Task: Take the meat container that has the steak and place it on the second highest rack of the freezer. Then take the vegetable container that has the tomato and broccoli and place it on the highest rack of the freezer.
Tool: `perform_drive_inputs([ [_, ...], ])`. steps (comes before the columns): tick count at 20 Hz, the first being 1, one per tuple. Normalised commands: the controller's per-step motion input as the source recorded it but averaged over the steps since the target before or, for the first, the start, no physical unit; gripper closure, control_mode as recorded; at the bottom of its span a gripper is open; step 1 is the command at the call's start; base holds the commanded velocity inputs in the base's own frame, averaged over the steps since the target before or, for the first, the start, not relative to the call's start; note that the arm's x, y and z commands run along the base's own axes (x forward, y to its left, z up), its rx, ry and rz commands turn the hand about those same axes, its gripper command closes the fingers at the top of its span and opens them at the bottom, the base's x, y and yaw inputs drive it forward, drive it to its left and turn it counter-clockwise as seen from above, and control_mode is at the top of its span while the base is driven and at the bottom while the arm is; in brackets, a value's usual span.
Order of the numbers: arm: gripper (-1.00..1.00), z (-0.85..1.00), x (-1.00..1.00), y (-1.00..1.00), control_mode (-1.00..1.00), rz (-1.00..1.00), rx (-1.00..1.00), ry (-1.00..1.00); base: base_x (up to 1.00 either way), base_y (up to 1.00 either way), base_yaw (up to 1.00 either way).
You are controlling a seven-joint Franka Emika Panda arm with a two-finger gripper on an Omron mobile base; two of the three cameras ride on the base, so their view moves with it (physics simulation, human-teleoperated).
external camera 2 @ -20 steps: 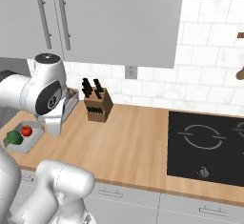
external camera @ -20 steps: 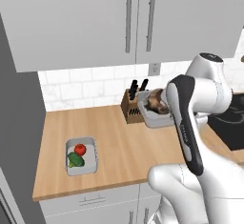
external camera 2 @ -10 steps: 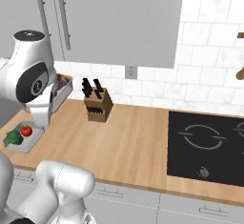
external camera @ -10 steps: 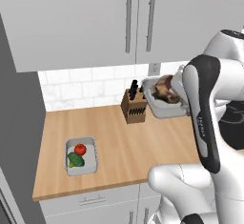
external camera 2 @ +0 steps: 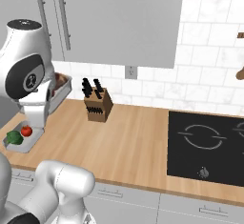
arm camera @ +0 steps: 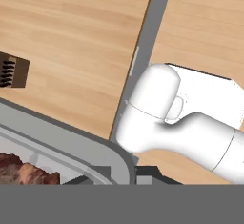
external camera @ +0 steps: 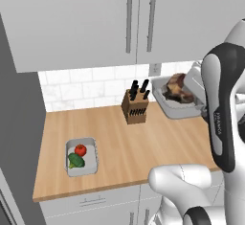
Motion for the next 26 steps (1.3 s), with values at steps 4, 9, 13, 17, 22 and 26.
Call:
perform_drive_inputs([
  [4, 1.00, -0.05, -0.08, -0.24, -1.00, 0.03, 0.00, -0.04, 0.00, 0.00, 0.00],
  [9, 1.00, -0.13, -0.02, -0.05, -1.00, 0.01, 0.00, -0.03, 0.00, 0.00, 0.00],
  [13, 1.00, -0.02, -0.01, 0.00, -1.00, 0.00, 0.00, -0.01, 0.00, 0.00, 0.00],
  [17, 1.00, 0.00, -0.02, 0.00, 1.00, 0.00, 0.00, 0.00, -0.34, -0.01, 0.01],
  [22, 1.00, 0.00, 0.00, 0.00, 1.00, 0.00, 0.00, 0.00, -0.99, -0.36, 0.19],
  [26, 1.00, 0.00, 0.00, 0.00, 1.00, 0.00, 0.00, 0.00, -0.74, -0.31, 0.47],
])
